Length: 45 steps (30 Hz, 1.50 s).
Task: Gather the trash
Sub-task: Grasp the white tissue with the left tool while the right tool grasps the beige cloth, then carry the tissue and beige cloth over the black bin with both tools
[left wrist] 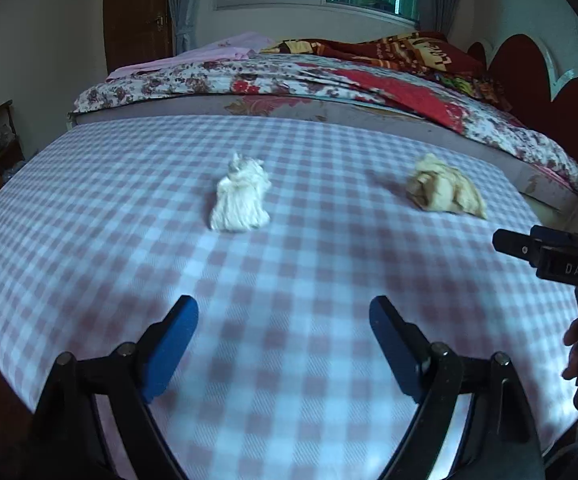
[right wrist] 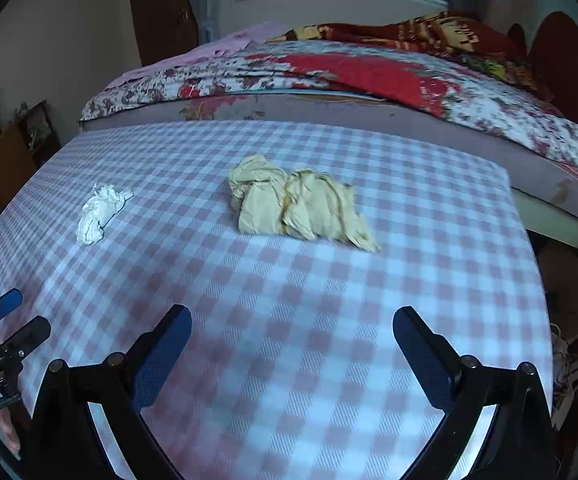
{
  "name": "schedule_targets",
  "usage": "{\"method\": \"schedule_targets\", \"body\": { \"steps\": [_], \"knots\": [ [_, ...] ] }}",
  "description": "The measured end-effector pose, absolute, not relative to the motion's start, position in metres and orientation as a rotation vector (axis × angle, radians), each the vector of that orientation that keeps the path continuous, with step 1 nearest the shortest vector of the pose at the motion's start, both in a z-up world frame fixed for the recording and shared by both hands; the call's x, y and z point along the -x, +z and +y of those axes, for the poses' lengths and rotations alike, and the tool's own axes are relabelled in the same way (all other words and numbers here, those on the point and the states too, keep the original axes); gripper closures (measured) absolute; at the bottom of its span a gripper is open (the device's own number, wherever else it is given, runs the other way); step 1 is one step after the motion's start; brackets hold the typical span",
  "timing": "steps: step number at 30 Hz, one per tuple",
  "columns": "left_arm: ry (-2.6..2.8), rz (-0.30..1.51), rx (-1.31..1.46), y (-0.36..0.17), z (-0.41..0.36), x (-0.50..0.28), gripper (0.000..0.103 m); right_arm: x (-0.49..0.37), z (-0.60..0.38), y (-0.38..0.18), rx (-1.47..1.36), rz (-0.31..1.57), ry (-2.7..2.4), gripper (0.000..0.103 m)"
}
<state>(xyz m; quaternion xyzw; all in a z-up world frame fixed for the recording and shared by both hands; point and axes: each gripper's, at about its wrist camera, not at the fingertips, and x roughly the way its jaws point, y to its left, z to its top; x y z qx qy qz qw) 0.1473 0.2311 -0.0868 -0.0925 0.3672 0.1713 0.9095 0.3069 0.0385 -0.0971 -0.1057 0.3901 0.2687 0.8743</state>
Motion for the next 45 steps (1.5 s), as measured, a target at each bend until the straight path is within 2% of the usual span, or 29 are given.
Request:
{"method": "schedule_targets", "body": {
  "steps": [7,10,13,15,16,17,18,21,24,45],
  "knots": [
    [0.38,0.753,0.171,-0.088,0.265,-0.195,0.016,-0.359,0.076,-0.105,0.223,0.835,0.538,0.001],
    [0.389,0.769,0.162,-0.092,0.275,-0.213,0.021,-0.376,0.091,-0.111,0.223,0.851,0.536,0.001],
    [0.38,0.804,0.168,-0.1,0.286,-0.23,0.031,-0.387,0.1,-0.119,0.237,0.872,0.524,0.016],
    [0.367,0.826,0.183,-0.104,0.291,-0.237,0.042,-0.393,0.102,-0.122,0.237,0.879,0.519,0.029],
    [0.363,0.833,0.188,-0.107,0.293,-0.24,0.045,-0.394,0.102,-0.123,0.235,0.878,0.518,0.031],
    [0.357,0.839,0.189,-0.108,0.293,-0.243,0.058,-0.394,0.1,-0.122,0.228,0.875,0.523,0.036],
    [0.341,0.846,0.192,-0.11,0.294,-0.245,0.063,-0.393,0.099,-0.121,0.223,0.871,0.528,0.043],
    [0.317,0.824,0.191,-0.107,0.292,-0.243,0.068,-0.389,0.093,-0.12,0.218,0.861,0.552,0.051],
    [0.286,0.798,0.187,-0.1,0.282,-0.233,0.069,-0.38,0.083,-0.116,0.202,0.843,0.57,0.054],
    [0.093,0.713,0.132,-0.068,0.141,-0.159,0.07,-0.25,-0.032,-0.07,0.137,0.682,0.587,0.055]
  ]
}}
